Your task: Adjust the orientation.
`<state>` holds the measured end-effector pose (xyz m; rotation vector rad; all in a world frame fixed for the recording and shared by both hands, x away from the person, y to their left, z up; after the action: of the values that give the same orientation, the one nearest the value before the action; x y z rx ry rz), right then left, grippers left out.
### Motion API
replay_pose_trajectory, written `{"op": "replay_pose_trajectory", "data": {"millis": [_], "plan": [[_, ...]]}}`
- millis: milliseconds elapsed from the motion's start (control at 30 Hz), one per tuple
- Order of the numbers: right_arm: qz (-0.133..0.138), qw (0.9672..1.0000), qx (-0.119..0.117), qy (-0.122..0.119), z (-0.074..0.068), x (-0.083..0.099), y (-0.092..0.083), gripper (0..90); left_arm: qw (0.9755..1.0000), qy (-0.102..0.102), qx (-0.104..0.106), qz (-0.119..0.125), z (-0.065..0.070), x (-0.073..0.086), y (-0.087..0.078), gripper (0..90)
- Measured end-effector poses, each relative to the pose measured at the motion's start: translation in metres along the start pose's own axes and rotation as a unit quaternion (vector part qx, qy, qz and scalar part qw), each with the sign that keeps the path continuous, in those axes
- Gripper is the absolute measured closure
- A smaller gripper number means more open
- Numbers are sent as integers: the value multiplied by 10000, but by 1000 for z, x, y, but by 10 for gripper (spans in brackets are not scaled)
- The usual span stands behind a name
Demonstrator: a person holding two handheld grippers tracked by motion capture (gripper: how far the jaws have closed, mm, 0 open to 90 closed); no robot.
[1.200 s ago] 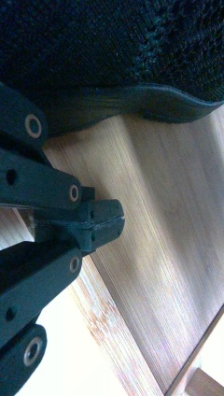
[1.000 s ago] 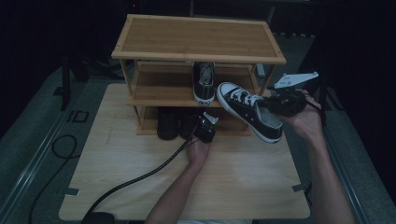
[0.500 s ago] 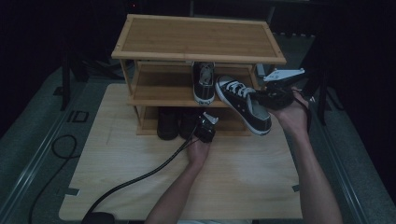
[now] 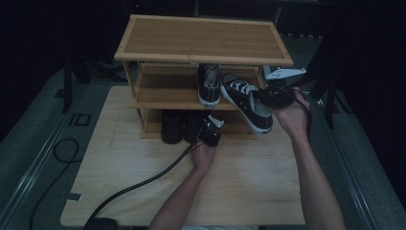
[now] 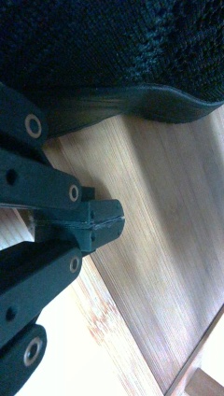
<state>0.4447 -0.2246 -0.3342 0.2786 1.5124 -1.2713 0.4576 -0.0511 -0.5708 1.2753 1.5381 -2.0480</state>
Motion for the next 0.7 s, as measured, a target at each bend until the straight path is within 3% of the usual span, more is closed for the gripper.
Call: {"op": "replay_pose_trajectory", "data": {"millis": [133, 233, 700], "plan": [[-3, 9998, 61, 187, 5, 4, 3, 851, 10000, 19, -2, -2, 0, 0, 0, 900], [66, 9994, -35, 342, 8, 6, 2, 830, 10000, 21, -4, -2, 0, 0, 0, 900], [39, 9990, -74, 450, 12, 3, -6, 683, 10000, 22, -3, -4, 0, 0, 0, 900]]}}
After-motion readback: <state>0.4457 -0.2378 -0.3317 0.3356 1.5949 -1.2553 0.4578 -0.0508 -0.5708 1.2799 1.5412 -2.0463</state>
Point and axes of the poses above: each handheld gripper's, and its own axes: y roughly forward along the jaws, x roughly out of its underside, z roughly to its right, the point moved 2 cm from there along y, roughly forward along the jaws, and after that the axes turned 5 degrees about x, right-handed, at the moved point
